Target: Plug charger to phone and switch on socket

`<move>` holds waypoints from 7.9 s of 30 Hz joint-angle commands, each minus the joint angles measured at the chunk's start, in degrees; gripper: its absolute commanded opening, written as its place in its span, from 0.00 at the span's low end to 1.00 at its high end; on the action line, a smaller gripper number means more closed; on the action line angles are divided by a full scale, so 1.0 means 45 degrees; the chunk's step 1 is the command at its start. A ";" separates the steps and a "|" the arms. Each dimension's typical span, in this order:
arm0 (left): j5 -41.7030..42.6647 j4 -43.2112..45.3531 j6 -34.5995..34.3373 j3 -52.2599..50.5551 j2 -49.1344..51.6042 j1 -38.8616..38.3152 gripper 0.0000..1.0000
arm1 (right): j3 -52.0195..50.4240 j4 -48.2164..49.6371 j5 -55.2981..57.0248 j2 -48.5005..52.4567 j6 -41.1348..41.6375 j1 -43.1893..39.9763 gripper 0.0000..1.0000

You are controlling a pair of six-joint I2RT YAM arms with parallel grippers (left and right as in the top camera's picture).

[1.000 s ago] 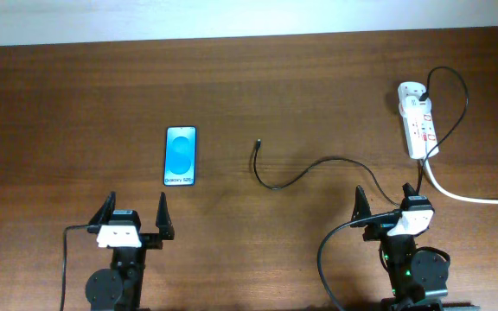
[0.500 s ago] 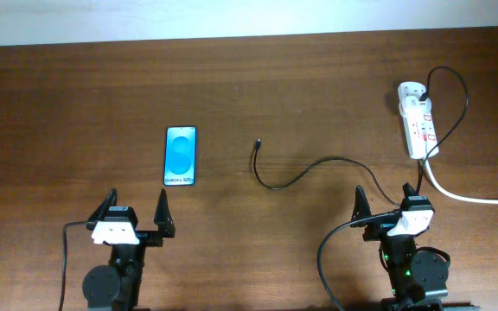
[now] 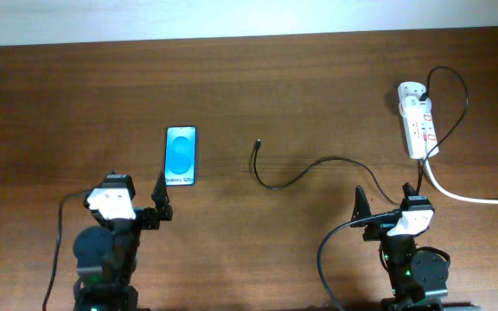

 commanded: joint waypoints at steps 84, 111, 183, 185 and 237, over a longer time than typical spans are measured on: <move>-0.0641 -1.2065 0.0918 1.6796 2.1109 -0.1778 0.99 | -0.0068 -0.0092 0.0053 -0.0083 0.0049 0.0073 0.98; -0.0971 -1.1647 0.0719 1.6529 2.1808 -0.1962 0.98 | -0.0068 -0.0092 0.0053 -0.0083 0.0044 0.0073 0.98; 1.2483 -2.0473 -0.8539 2.2144 2.1794 0.0078 0.00 | -0.0068 -0.0092 0.0053 -0.0083 0.0049 0.0073 0.99; 1.2628 -2.1060 -0.8607 2.2144 2.1794 0.0078 0.00 | -0.0068 -0.0092 0.0053 -0.0083 0.0049 0.0073 0.98; 1.3814 -2.1459 -0.8932 2.2144 2.1794 0.0078 0.00 | 0.0044 -0.0199 -0.1151 -0.0039 0.0141 0.0073 0.98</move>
